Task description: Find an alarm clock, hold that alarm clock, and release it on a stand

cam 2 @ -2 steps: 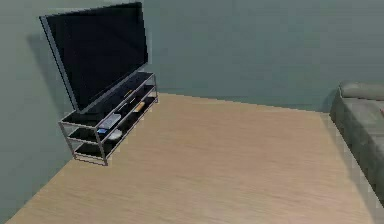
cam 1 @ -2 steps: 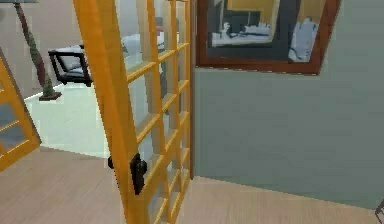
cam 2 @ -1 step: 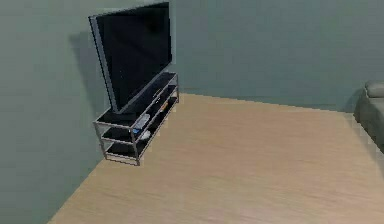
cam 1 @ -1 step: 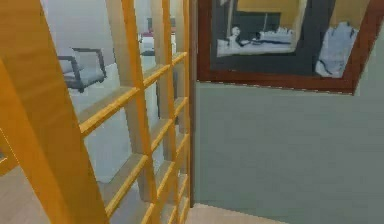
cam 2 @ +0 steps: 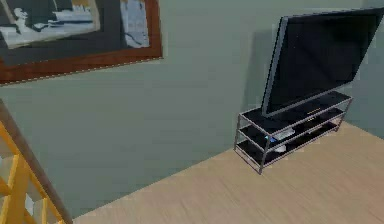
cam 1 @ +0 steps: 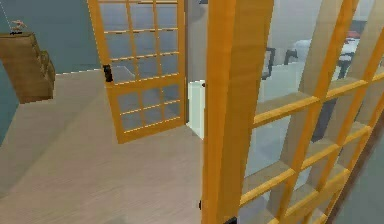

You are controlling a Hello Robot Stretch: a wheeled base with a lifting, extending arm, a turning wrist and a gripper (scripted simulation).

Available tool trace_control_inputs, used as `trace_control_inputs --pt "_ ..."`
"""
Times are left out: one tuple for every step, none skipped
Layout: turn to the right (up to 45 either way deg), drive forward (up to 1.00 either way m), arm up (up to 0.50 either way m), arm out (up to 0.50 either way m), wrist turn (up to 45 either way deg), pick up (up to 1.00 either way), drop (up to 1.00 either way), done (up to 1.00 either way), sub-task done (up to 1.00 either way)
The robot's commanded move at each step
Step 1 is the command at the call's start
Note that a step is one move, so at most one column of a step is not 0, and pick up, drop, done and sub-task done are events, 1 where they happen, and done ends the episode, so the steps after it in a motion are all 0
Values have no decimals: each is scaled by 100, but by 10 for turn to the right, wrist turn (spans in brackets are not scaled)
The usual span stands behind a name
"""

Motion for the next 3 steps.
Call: trace_control_inputs --pt "-270 0 0 0 0 0 0 0 0" --pt "0 50 0 0 0 0 0 0 0" --pt "360 0 0 0 0 0 0 0 0"
